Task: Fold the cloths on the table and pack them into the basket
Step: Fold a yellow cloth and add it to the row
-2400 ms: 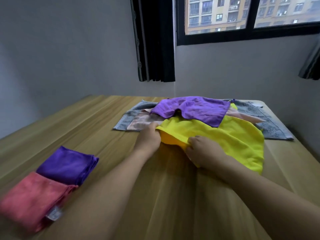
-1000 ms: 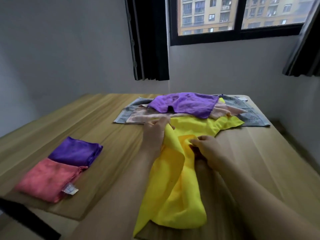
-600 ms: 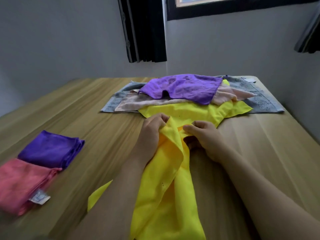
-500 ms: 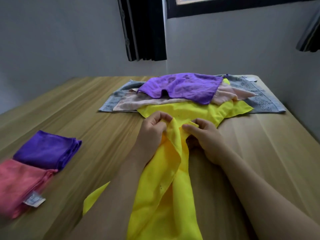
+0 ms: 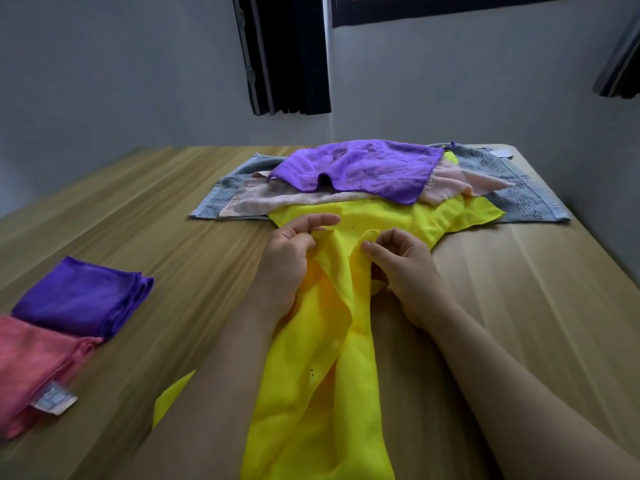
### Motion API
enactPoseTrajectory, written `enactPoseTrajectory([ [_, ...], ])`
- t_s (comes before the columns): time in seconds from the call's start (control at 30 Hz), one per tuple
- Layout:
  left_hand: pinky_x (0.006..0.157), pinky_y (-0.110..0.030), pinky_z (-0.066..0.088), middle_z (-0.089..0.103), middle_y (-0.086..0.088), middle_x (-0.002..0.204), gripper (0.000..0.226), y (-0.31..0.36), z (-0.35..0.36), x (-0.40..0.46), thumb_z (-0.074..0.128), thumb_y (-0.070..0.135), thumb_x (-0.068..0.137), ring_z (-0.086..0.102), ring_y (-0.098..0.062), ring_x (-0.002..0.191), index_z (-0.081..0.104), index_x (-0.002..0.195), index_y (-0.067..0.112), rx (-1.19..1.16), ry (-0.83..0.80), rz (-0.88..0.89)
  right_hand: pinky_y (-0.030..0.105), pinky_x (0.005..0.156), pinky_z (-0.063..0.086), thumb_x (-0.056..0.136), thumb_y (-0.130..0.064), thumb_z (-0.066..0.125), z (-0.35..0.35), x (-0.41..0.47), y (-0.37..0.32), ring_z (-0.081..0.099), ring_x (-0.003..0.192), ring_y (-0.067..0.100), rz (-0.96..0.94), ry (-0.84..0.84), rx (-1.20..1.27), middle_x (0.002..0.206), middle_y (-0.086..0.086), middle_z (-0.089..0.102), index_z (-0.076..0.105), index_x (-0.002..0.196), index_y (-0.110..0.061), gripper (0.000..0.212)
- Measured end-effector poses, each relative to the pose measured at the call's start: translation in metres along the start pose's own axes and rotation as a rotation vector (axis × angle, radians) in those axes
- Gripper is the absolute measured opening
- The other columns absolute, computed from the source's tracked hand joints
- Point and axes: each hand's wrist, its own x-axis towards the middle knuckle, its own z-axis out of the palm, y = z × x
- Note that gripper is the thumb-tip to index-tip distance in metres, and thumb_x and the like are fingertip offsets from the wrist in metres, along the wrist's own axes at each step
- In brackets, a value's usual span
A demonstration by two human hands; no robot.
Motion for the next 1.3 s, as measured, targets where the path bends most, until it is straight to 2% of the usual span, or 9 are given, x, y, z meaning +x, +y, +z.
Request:
enactPoseTrajectory([
  [0.13, 0.081, -0.046, 0.049, 0.070, 0.004, 0.090, 0.049, -0.004, -0.003, 0.000, 0.038, -0.005, 0.081, 0.053, -0.026, 0.085, 0.076, 0.099, 0.020, 0.004, -0.077, 0.024, 0.018, 0.037, 0.041, 0.085, -0.010, 0.069, -0.001, 0.000, 0.001, 0.055, 0.053, 0.013, 0.027, 0.001, 0.061, 0.060, -0.001, 0.056, 0.052, 0.074, -0.015, 0.021],
  [0.23, 0.076, -0.057, 0.043, 0.066, -0.014, 0.092, 0.049, -0.005, -0.007, 0.001, 0.041, 0.003, 0.071, 0.048, -0.030, 0.086, 0.075, 0.103, 0.020, -0.019, -0.135, 0.016, 0.019, 0.037, 0.042, 0.083, -0.010, 0.071, -0.001, 0.001, 0.001, 0.056, 0.052, 0.013, 0.044, 0.014, 0.065, 0.061, 0.000, 0.056, 0.050, 0.077, -0.016, 0.023],
  [0.43, 0.074, -0.048, 0.044, 0.059, -0.014, 0.083, 0.037, -0.008, -0.011, 0.002, 0.054, 0.004, 0.077, 0.049, -0.030, 0.078, 0.073, 0.105, 0.019, -0.010, -0.224, -0.010, 0.025, 0.045, 0.045, 0.087, -0.005, 0.065, -0.003, 0.000, 0.003, 0.053, 0.057, 0.016, 0.006, -0.086, 0.094, 0.072, 0.006, 0.055, 0.042, 0.094, -0.025, 0.032],
  [0.63, 0.091, -0.045, 0.050, 0.069, -0.002, 0.090, 0.017, -0.009, -0.014, 0.008, 0.074, 0.025, 0.076, 0.062, -0.020, 0.087, 0.074, 0.093, 0.020, -0.004, -0.207, -0.014, 0.027, 0.048, 0.042, 0.089, -0.003, 0.061, -0.002, 0.001, 0.007, 0.050, 0.060, 0.018, -0.091, -0.091, -0.060, 0.082, 0.004, 0.058, 0.060, 0.082, -0.024, 0.022],
  [0.73, 0.079, -0.033, 0.049, 0.069, 0.000, 0.082, 0.014, -0.010, -0.012, 0.008, 0.075, 0.025, 0.082, 0.060, -0.014, 0.080, 0.074, 0.090, 0.013, 0.003, -0.170, -0.039, 0.030, 0.052, 0.044, 0.089, -0.004, 0.059, -0.002, 0.000, 0.007, 0.050, 0.063, 0.017, -0.100, -0.042, -0.070, 0.076, -0.001, 0.060, 0.068, 0.077, -0.024, 0.026],
  [0.87, 0.072, -0.038, 0.045, 0.061, -0.012, 0.078, 0.025, -0.014, -0.008, 0.013, 0.077, 0.031, 0.079, 0.053, -0.023, 0.073, 0.070, 0.082, 0.008, -0.025, -0.053, -0.094, 0.024, 0.057, 0.042, 0.083, -0.026, 0.070, 0.000, -0.003, 0.004, 0.051, 0.064, 0.006, -0.174, -0.095, -0.111, 0.071, -0.010, 0.060, 0.066, 0.083, -0.020, 0.007],
  [1.0, 0.066, -0.038, 0.042, 0.053, -0.010, 0.071, 0.027, -0.017, -0.007, 0.019, 0.078, 0.037, 0.077, 0.045, -0.022, 0.068, 0.064, 0.069, 0.015, -0.025, 0.092, -0.110, 0.016, 0.052, 0.035, 0.062, -0.051, 0.082, 0.007, -0.008, 0.006, 0.043, 0.058, 0.003, -0.229, -0.182, -0.374, 0.069, -0.013, 0.050, 0.060, 0.089, -0.025, 0.044],
  [1.2, 0.058, -0.035, 0.038, 0.046, -0.010, 0.071, 0.030, -0.015, -0.003, 0.015, 0.074, 0.037, 0.081, 0.040, -0.023, 0.063, 0.061, 0.073, 0.012, 0.011, 0.059, -0.081, 0.011, 0.061, 0.038, 0.073, -0.015, 0.079, 0.010, -0.010, 0.006, 0.048, 0.064, 0.001, -0.294, -0.194, -0.519, 0.079, -0.017, 0.048, 0.057, 0.100, -0.022, 0.036],
  [1.3, 0.062, -0.033, 0.042, 0.055, -0.012, 0.073, 0.022, -0.011, -0.005, 0.017, 0.061, 0.019, 0.087, 0.049, -0.023, 0.068, 0.067, 0.068, 0.013, 0.010, 0.080, -0.097, 0.011, 0.060, 0.036, 0.074, -0.007, 0.070, 0.009, -0.007, 0.009, 0.047, 0.063, 0.003, -0.292, -0.138, -0.585, 0.077, -0.015, 0.048, 0.058, 0.097, -0.022, 0.030],
])
